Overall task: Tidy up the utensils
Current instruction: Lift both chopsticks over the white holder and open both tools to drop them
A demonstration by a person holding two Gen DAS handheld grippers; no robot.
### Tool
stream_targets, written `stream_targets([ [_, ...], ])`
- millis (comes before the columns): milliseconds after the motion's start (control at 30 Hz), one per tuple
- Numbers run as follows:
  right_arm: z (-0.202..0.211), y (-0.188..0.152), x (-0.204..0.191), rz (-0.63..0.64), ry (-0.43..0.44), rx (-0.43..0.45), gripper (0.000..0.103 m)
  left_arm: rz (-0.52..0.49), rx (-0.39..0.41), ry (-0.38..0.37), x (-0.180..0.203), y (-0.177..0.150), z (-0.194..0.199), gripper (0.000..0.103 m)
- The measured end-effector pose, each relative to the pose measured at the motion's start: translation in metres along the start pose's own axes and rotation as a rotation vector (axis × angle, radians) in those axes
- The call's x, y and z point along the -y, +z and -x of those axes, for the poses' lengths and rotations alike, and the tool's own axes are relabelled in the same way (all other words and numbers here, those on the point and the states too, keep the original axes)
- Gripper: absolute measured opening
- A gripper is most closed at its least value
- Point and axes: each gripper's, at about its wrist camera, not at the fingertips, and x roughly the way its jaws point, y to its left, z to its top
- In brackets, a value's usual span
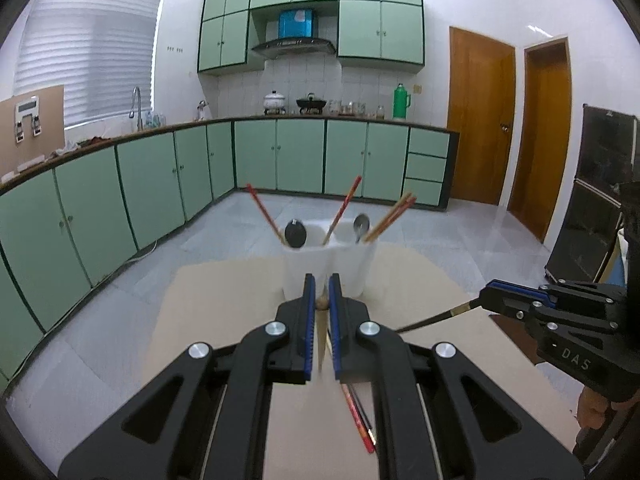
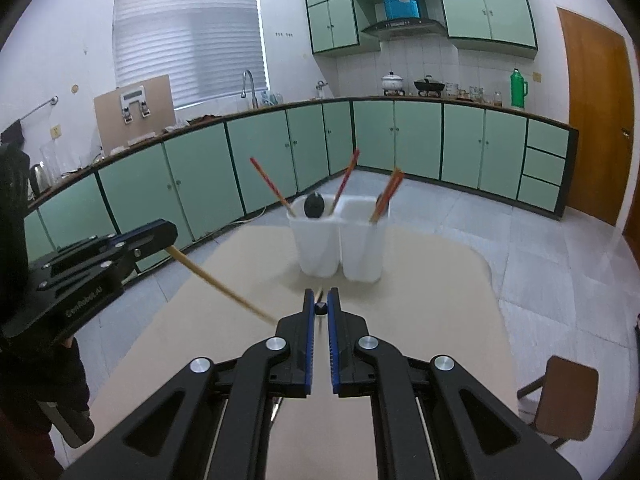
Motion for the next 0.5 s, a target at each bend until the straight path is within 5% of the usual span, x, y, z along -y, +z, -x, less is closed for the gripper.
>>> stream_targets([
  [500,-0.004,0.081,0.007,0.06,0.041,0.051,0.006,-0.019,0.103,-0.054,0.006,0.058,0.001,0.006],
])
